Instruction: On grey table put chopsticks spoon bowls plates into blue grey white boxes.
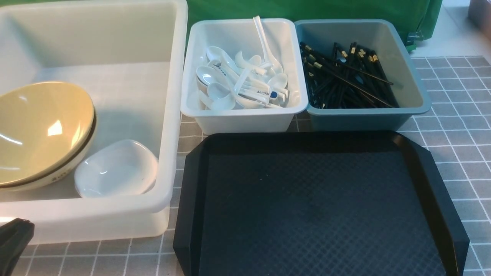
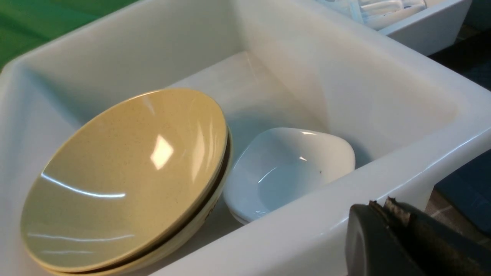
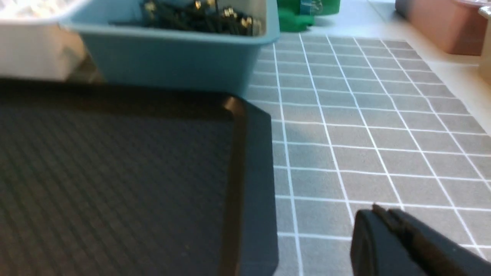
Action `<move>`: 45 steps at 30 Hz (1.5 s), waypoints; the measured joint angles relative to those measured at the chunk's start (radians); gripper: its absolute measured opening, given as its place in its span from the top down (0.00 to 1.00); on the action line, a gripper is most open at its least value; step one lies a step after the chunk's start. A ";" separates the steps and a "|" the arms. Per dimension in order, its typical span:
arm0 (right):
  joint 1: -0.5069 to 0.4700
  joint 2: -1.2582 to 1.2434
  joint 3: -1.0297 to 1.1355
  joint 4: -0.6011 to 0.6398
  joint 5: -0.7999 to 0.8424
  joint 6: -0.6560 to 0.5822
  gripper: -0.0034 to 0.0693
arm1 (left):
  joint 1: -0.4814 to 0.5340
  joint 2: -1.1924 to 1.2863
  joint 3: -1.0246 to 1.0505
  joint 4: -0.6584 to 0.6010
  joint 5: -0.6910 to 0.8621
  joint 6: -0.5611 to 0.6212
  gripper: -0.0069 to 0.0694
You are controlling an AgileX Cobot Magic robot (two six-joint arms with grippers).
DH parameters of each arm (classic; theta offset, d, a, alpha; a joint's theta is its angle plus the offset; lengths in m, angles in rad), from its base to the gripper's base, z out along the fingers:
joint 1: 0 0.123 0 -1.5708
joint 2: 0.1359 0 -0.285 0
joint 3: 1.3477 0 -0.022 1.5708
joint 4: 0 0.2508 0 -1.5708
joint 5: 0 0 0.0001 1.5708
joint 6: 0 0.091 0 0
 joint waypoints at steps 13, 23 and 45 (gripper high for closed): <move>0.000 0.000 0.000 0.004 0.001 -0.019 0.89 | 0.000 0.000 0.000 0.000 0.000 0.000 0.92; 0.000 0.000 0.000 0.005 0.001 -0.019 0.89 | 0.026 -0.010 0.035 -0.001 -0.015 0.000 0.92; 0.000 0.000 0.000 0.007 0.001 -0.019 0.85 | 0.168 -0.126 0.327 0.046 -0.254 -0.381 0.92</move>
